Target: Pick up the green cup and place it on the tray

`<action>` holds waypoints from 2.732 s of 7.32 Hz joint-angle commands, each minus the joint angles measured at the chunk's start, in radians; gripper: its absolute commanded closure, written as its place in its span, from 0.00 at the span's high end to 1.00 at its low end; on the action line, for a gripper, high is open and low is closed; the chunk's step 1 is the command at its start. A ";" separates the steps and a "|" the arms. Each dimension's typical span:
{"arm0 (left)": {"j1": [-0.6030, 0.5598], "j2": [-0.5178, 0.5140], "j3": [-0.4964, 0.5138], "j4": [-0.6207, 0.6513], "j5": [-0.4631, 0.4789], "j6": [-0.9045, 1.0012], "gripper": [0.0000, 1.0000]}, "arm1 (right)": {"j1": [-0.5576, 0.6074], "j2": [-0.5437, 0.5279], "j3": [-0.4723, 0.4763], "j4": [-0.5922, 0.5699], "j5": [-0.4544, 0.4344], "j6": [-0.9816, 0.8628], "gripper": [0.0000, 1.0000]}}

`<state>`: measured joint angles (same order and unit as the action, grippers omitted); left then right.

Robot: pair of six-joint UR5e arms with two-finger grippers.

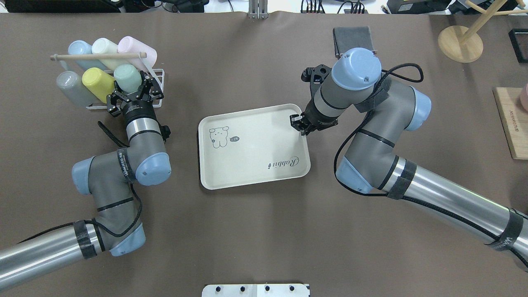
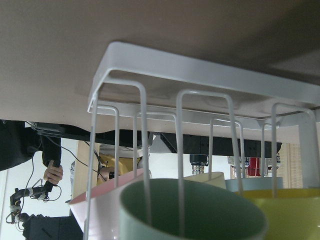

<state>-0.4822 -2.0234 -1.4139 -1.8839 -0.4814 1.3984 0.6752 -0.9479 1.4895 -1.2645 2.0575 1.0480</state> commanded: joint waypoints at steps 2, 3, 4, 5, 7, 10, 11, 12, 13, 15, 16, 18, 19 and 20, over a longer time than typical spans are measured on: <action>0.000 0.000 -0.003 -0.001 0.063 0.001 0.21 | 0.001 0.003 -0.034 0.002 -0.004 -0.002 0.00; 0.000 0.003 -0.008 -0.001 0.076 0.001 0.17 | 0.001 0.003 -0.044 0.005 -0.005 -0.002 0.00; -0.001 0.008 -0.008 -0.014 0.076 0.001 0.16 | 0.001 0.000 -0.047 0.004 -0.007 -0.002 0.00; 0.000 0.012 -0.011 -0.029 0.076 0.001 0.16 | 0.001 -0.003 -0.049 0.004 -0.007 -0.002 0.00; 0.004 0.028 -0.046 -0.029 0.078 0.013 0.16 | 0.001 -0.012 -0.054 0.004 -0.007 0.001 0.00; 0.007 0.034 -0.057 -0.131 0.092 0.147 0.17 | 0.001 -0.015 -0.055 0.002 -0.007 0.003 0.00; 0.007 0.035 -0.057 -0.192 0.090 0.201 0.17 | 0.001 -0.015 -0.055 0.002 -0.007 0.004 0.00; 0.005 0.046 -0.057 -0.261 0.092 0.249 0.17 | 0.001 -0.014 -0.055 0.002 -0.007 0.054 0.00; 0.002 0.057 -0.062 -0.323 0.092 0.260 0.17 | 0.000 -0.014 -0.055 0.004 -0.005 0.087 0.22; -0.021 0.063 -0.120 -0.368 0.092 0.367 0.17 | 0.001 -0.015 -0.051 -0.006 0.004 0.084 1.00; -0.042 0.066 -0.158 -0.379 0.092 0.408 0.17 | 0.003 -0.014 -0.048 -0.010 0.003 0.073 1.00; -0.050 0.103 -0.230 -0.379 0.092 0.458 0.17 | 0.032 -0.014 -0.016 -0.082 0.018 0.064 1.00; -0.055 0.107 -0.268 -0.382 0.087 0.452 0.17 | 0.056 -0.017 0.020 -0.157 0.019 0.002 1.00; -0.058 0.097 -0.293 -0.449 0.057 0.441 0.17 | 0.104 -0.015 0.062 -0.271 0.038 -0.097 1.00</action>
<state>-0.5356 -1.9228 -1.6709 -2.2815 -0.4002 1.8464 0.7332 -0.9635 1.5052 -1.4186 2.0798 1.0461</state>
